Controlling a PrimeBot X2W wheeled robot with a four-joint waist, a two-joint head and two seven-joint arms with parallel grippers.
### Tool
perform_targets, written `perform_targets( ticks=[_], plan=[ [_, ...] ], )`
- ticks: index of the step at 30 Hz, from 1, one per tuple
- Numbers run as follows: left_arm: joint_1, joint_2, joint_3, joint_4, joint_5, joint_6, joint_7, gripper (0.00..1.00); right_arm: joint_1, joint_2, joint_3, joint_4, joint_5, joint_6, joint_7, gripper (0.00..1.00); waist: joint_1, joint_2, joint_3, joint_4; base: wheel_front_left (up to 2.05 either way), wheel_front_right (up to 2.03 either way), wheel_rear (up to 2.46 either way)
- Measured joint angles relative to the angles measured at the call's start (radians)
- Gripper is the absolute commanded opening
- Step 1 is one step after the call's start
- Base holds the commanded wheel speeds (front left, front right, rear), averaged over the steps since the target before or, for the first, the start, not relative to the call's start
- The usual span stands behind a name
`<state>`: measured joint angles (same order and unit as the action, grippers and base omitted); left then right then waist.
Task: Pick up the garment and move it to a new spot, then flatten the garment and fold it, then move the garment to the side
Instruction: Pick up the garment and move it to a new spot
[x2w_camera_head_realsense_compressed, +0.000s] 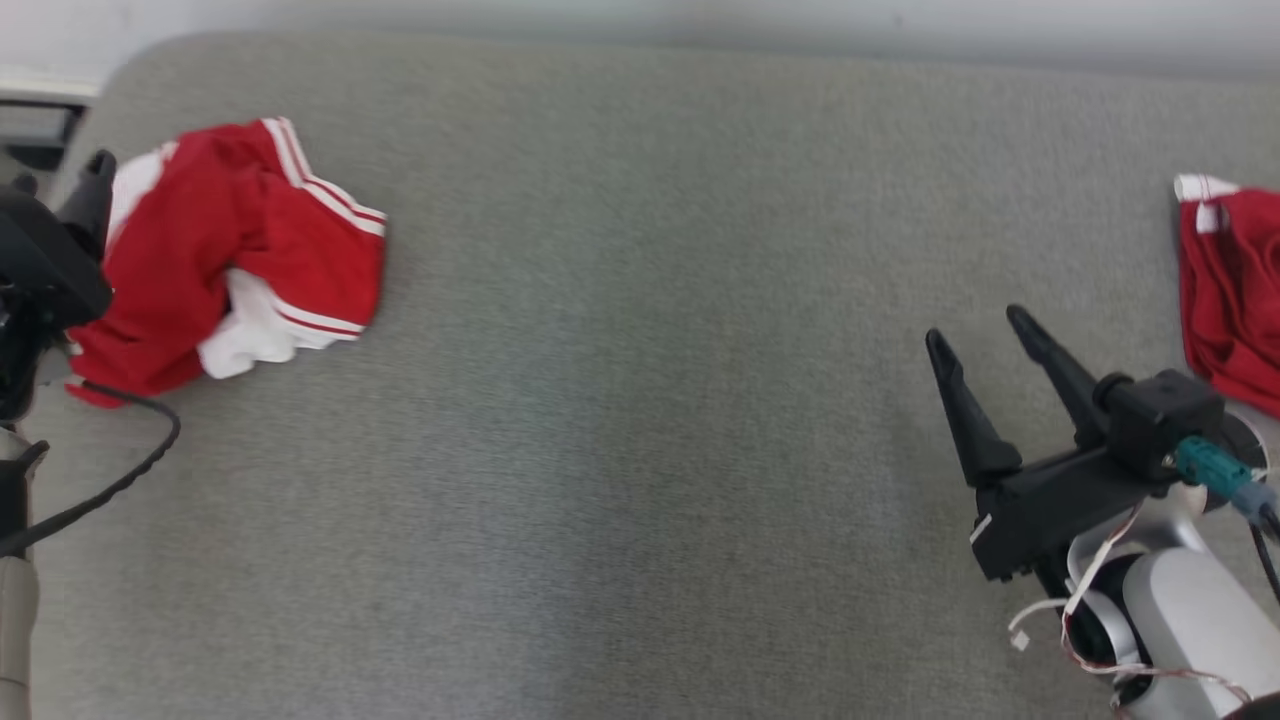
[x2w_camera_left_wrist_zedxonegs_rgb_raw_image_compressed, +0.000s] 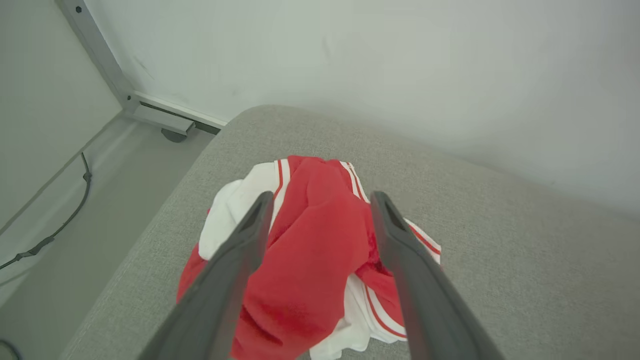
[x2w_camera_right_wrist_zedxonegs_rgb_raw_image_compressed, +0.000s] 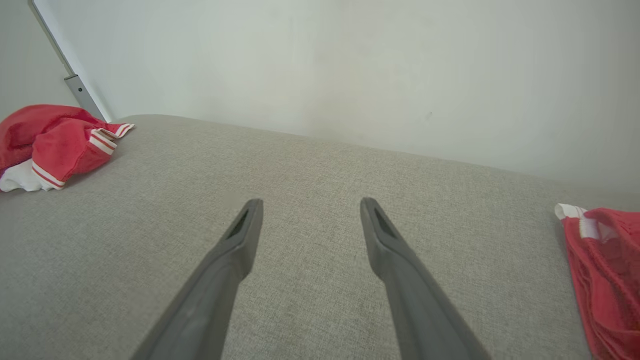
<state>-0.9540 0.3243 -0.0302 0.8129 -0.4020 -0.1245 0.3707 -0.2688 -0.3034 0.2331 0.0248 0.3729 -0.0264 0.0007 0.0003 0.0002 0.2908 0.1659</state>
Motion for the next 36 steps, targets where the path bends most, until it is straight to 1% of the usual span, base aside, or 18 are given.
perform_targets(
  ticks=[8, 12, 17, 18, 19, 20, 24, 30, 33, 36],
  plan=[
    [-0.031, 0.03, -0.003, 0.138, -0.011, 0.0, 0.102, 1.0, -0.063, -0.003, -0.006, -0.021, -0.005, 0.0, 0.008, 1.0, 0.0, 0.0, 0.088, -0.058, 0.0, 0.0, 0.0],
    [-0.042, 0.022, 0.007, 0.203, -0.045, 0.0, 0.167, 1.0, -0.068, -0.014, -0.012, -0.024, -0.007, -0.001, 0.009, 1.0, -0.0001, 0.0001, 0.12, -0.081, 0.0, 0.0, 0.0],
    [-0.064, 0.018, -0.007, 0.255, -0.051, 0.0, 0.224, 1.0, -0.068, -0.025, -0.023, -0.025, -0.008, -0.008, 0.009, 1.0, -0.0002, 0.0, 0.148, -0.093, 0.0, 0.0, 0.0],
    [-0.073, 0.02, -0.015, 0.261, -0.05, 0.0, 0.229, 0.46, -0.068, -0.025, -0.023, -0.025, -0.013, -0.009, 0.009, 1.0, -0.0003, 0.0, 0.15, -0.093, 0.0, 0.0, 0.0],
    [-0.079, 0.02, -0.023, 0.263, -0.049, 0.0, 0.232, 0.05, -0.068, -0.026, -0.024, -0.024, -0.014, -0.009, 0.009, 1.0, -0.0003, 0.0, 0.151, -0.092, 0.0, 0.0, 0.0],
    [-0.081, 0.02, -0.03, 0.265, -0.048, 0.0, 0.233, 0.0, -0.068, -0.026, -0.024, -0.021, -0.014, -0.009, 0.009, 1.0, -0.0003, 0.0, 0.151, -0.09, 0.0, 0.0, 0.0],
    [-0.085, 0.017, -0.053, 0.266, -0.048, 0.0, 0.238, 0.0, -0.068, -0.026, -0.022, -0.014, -0.014, -0.009, 0.009, 1.0, -0.0003, 0.0, 0.144, -0.081, 0.0, 0.0, 0.0],
    [-0.121, 0.011, -0.119, 0.24, -0.048, 0.0, 0.233, 0.0, -0.073, -0.008, -0.009, 0.027, -0.014, -0.008, 0.007, 1.0, -0.0003, 0.0, 0.115, -0.071, 0.0, 0.0, 0.0],
    [-0.141, -0.015, -0.155, 0.207, -0.061, 0.0, 0.217, 0.0, -0.074, 0.002, -0.006, 0.05, -0.013, -0.007, -0.001, 1.0, -0.0003, 0.0, 0.094, -0.07, 0.0, 0.0, 0.0],
    [-0.144, -0.043, -0.214, 0.161, -0.075, 0.0, 0.202, 0.0, -0.073, 0.011, -0.006, 0.079, -0.005, -0.003, -0.011, 1.0, -0.0003, -0.0001, 0.069, -0.071, 0.0, 0.0, 0.0]
  ],
)
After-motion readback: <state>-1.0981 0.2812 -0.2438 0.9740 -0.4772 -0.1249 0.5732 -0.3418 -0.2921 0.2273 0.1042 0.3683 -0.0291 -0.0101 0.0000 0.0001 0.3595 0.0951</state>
